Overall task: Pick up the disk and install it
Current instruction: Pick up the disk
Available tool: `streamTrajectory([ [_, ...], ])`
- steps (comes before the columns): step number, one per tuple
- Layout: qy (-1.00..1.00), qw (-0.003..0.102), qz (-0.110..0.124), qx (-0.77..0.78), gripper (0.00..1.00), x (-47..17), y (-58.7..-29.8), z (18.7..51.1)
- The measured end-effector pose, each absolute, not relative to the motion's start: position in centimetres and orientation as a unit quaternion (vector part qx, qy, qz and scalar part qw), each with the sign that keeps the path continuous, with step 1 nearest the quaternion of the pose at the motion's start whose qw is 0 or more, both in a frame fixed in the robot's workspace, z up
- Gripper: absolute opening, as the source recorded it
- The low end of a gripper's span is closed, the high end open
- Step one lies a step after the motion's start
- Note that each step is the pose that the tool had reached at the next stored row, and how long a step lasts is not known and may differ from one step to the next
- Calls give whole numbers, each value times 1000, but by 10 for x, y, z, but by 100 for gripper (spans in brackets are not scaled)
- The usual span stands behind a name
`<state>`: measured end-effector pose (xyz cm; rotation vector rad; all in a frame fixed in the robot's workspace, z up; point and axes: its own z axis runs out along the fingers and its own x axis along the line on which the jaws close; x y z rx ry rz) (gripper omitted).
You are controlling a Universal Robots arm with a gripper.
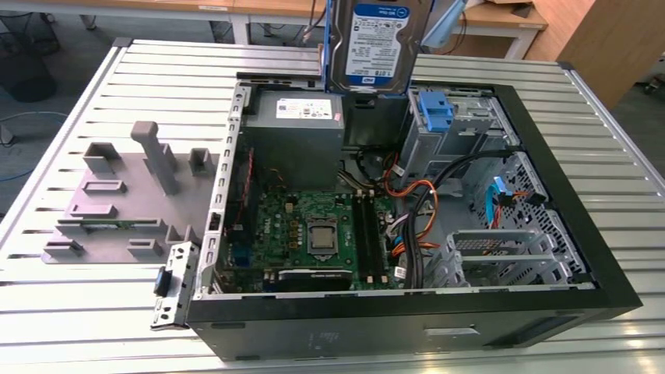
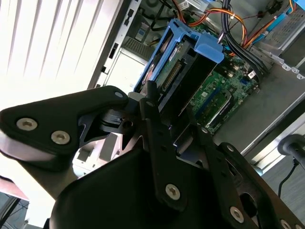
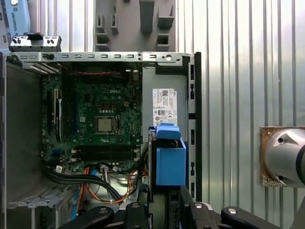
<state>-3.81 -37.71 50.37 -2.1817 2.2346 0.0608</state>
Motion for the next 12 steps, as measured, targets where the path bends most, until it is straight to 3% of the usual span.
streamTrajectory([
  [12, 715, 9, 19, -698, 35, -38, -381, 504],
])
